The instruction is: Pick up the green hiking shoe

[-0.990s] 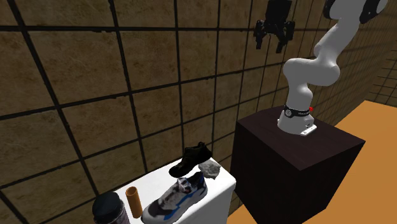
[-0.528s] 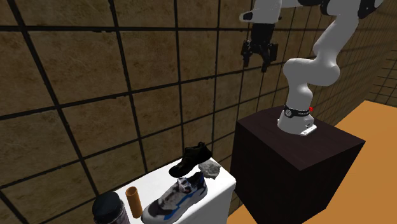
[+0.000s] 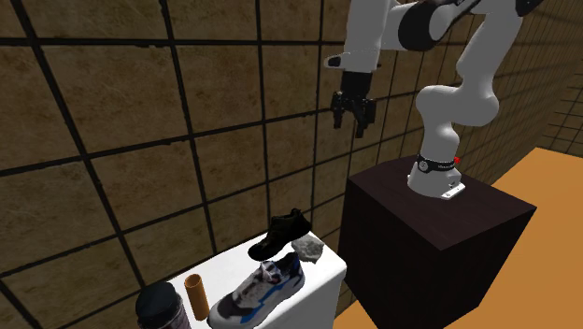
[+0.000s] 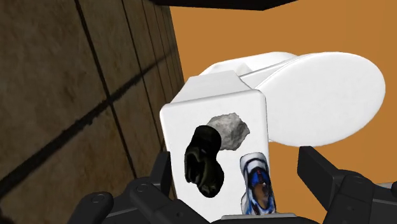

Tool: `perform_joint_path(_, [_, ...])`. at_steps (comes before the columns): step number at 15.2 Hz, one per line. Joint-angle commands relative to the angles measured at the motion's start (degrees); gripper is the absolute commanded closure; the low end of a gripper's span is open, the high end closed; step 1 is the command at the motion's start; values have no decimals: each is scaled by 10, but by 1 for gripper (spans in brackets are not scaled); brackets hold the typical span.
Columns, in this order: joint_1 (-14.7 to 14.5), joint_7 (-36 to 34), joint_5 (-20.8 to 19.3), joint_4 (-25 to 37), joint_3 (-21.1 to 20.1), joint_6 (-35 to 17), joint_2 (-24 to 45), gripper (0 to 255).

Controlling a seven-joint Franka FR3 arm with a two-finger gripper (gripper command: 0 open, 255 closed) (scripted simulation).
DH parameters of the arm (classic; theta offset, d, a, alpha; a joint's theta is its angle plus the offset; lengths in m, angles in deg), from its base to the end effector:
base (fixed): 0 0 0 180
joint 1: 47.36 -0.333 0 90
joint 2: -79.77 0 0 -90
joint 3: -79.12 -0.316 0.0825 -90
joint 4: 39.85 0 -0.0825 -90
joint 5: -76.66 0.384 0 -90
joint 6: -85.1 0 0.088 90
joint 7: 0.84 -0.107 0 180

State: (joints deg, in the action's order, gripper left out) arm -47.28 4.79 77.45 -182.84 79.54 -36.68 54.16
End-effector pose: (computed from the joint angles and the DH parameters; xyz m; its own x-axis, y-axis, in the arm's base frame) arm 0.4127 -0.0031 0.4503 0.9935 0.0827 0.0778 0.0835 -0.9965 -0.0078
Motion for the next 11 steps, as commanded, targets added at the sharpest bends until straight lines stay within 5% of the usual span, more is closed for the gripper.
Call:
perform_joint_path(1, [-1,2,7,0,3,-47,41,0])
perform_joint_path(11, [-6,45,72,63,21,-226,262,0])
